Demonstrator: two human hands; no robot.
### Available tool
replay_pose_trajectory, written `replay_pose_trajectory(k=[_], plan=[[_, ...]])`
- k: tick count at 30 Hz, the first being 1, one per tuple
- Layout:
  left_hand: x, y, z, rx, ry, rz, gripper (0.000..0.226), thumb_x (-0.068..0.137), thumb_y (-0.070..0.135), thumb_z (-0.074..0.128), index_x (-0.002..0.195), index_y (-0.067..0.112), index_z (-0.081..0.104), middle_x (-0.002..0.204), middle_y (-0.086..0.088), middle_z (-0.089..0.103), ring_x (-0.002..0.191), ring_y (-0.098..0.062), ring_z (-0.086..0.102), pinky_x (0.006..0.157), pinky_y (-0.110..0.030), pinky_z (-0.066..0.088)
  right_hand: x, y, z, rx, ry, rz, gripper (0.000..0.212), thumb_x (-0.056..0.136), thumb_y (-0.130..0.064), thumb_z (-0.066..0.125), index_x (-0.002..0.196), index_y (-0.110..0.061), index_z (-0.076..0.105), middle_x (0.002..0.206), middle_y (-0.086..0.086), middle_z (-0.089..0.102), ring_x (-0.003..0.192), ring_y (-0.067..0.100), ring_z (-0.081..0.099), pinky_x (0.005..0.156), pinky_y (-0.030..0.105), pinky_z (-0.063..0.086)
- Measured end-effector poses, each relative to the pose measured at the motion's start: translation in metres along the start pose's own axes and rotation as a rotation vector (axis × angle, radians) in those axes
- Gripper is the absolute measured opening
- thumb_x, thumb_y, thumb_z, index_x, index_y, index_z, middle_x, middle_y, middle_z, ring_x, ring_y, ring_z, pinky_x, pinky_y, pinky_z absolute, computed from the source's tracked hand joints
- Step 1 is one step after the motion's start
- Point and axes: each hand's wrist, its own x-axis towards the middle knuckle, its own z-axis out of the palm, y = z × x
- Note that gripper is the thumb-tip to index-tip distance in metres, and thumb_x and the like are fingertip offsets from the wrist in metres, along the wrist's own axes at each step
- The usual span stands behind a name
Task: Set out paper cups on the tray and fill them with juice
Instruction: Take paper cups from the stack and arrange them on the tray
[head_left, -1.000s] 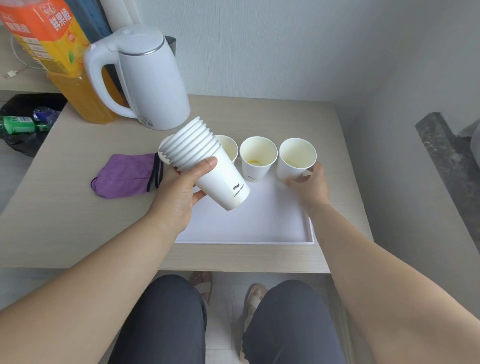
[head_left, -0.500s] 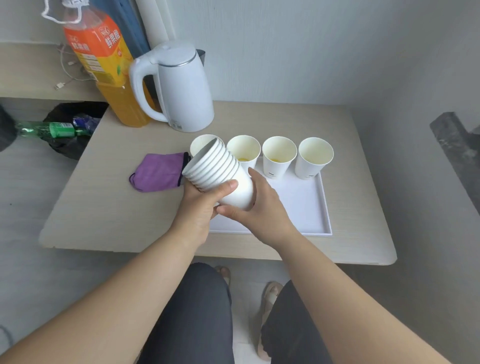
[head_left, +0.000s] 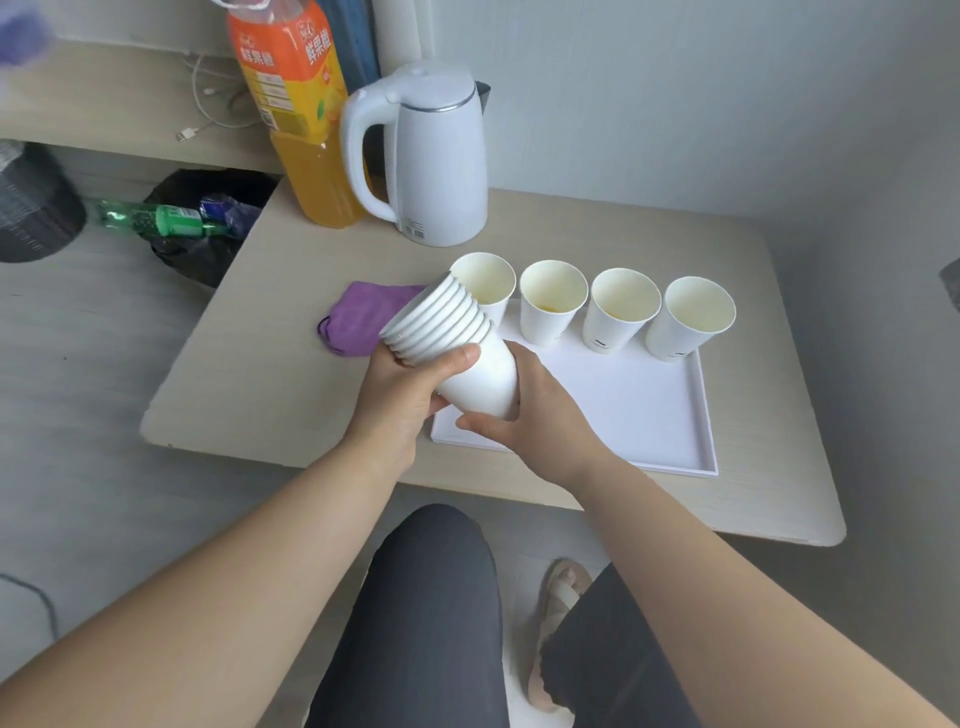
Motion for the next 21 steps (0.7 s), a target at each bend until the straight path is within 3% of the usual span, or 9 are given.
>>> replay_pose_trajectory(k=[6,9,12,15,18,21], plan=[[0.012,0.008,-0.01,-0.05,0.075,-0.006,0.052,0.063,0.023,0.073,0.114,0.021,0.061,0.113,-0.003,0.069,0.104,-0.021,0.067,0.069,-0.033,0.057,0.004,0.009,0.002,-0.064,0.03,-0.002,0.081,0.074,-0.033,0.081,0.14,-0.02,0.035,0.13,-0.002,0.051,0.115,0.017,0.048,0.091,0.035,0.045],[0.022,0.021,-0.024,-0.12,0.136,-0.004,0.053,0.065,0.025,0.072,0.116,0.02,0.06,0.115,-0.002,0.069,0.106,-0.02,0.066,0.066,-0.029,0.056,-0.002,0.025,-0.002,-0.054,0.096,0.081,0.084,0.07,-0.033,0.083,0.138,-0.024,0.035,0.127,-0.008,0.049,0.114,0.016,0.047,0.09,0.036,0.046],[0.029,0.035,-0.038,-0.174,0.165,0.029,0.038,0.067,0.025,0.07,0.104,0.024,0.061,0.107,0.002,0.069,0.103,-0.018,0.066,0.069,-0.033,0.058,-0.008,0.046,-0.008,0.114,0.24,0.245,0.084,0.062,-0.041,0.085,0.13,-0.031,0.038,0.122,-0.007,0.05,0.111,0.019,0.053,0.08,0.036,0.054],[0.034,0.038,-0.043,-0.195,0.183,0.047,0.031,0.075,0.022,0.07,0.104,0.025,0.059,0.11,0.0,0.066,0.104,-0.02,0.065,0.076,-0.039,0.058,-0.005,0.056,-0.01,0.313,0.265,0.329,0.075,0.069,-0.032,0.084,0.128,-0.027,0.037,0.121,-0.003,0.053,0.106,0.015,0.058,0.07,0.022,0.051],[0.037,0.031,-0.045,-0.215,0.177,0.053,0.027,0.081,0.018,0.068,0.105,0.026,0.058,0.108,0.002,0.067,0.105,-0.018,0.065,0.076,-0.036,0.058,0.011,0.059,-0.004,0.363,0.268,0.298,0.071,0.07,-0.021,0.085,0.125,-0.026,0.039,0.122,-0.004,0.053,0.11,0.014,0.055,0.076,0.019,0.047],[0.038,0.027,-0.048,-0.206,0.164,0.061,0.036,0.071,0.023,0.068,0.106,0.027,0.06,0.107,0.006,0.069,0.103,-0.013,0.067,0.081,-0.037,0.057,0.032,0.06,0.011,0.324,0.249,0.259,0.07,0.06,-0.026,0.087,0.117,-0.031,0.047,0.123,0.0,0.055,0.111,0.015,0.056,0.089,0.033,0.052]])
